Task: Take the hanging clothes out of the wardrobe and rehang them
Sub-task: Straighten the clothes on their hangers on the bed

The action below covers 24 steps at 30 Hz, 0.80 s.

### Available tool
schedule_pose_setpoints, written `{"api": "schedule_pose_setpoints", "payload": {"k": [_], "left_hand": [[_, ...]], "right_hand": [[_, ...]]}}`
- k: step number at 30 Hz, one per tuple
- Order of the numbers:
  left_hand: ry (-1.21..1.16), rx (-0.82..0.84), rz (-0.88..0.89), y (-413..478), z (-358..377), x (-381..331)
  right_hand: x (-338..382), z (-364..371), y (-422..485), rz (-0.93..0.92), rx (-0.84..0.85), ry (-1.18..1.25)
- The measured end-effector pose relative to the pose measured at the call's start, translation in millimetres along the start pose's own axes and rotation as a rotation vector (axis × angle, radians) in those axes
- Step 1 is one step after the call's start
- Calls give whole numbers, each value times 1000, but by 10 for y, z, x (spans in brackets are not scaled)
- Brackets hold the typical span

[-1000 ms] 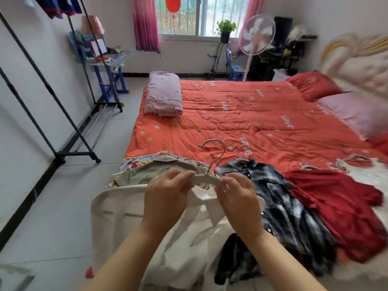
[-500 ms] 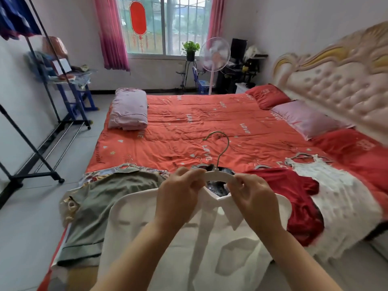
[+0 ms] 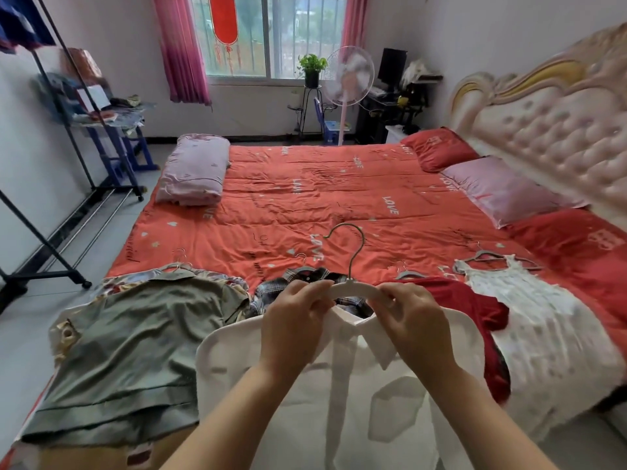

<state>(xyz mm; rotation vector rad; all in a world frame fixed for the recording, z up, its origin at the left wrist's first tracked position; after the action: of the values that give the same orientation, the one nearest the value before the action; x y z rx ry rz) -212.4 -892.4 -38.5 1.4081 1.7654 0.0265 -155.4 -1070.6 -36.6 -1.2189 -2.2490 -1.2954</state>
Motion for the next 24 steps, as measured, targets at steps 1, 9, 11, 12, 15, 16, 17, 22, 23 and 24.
{"api": "schedule_pose_setpoints", "payload": {"k": [1, 9, 11, 12, 15, 16, 17, 22, 23, 24], "left_hand": [[3, -1, 1, 63, 95, 47], [-25, 34, -11, 750, 837, 556], [-44, 58, -42, 947, 985, 700], [-52, 66, -48, 1039, 1045, 768], [-52, 97, -69, 1293, 1241, 970], [-50, 103, -70, 1338, 1275, 1006], [-50, 109, -75, 1407, 1340, 1065], [-25, 161, -117, 1796, 1693, 1350], [-12, 175, -127, 1873, 1771, 1405], [4, 194, -137, 1943, 1849, 1461]], "right_hand": [[-78, 50, 60, 7, 4, 3], [-704, 651, 653, 62, 50, -29], [-834, 831, 838, 71, 60, -39], [-891, 920, 921, 76, 61, -44], [-1087, 1197, 1150, 101, 88, -27], [-1114, 1245, 1192, 102, 90, -28], [-1174, 1317, 1258, 106, 93, -31], [-1511, 1708, 1654, 104, 136, -28], [-1606, 1798, 1730, 108, 149, -16], [-1703, 1894, 1795, 115, 164, -1]]}}
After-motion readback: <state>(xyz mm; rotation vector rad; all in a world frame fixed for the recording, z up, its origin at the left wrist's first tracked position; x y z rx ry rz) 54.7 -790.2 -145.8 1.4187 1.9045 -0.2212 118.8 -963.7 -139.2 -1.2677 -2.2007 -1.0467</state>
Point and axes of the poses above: each hand's wrist, its own y-axis towards the middle knuckle, its own z-axis out of the palm, x = y × z, the point moved 6 cm from there along y, towards the middle knuckle, and after that the axes turned 10 degrees about y, right-handed, at the moved point
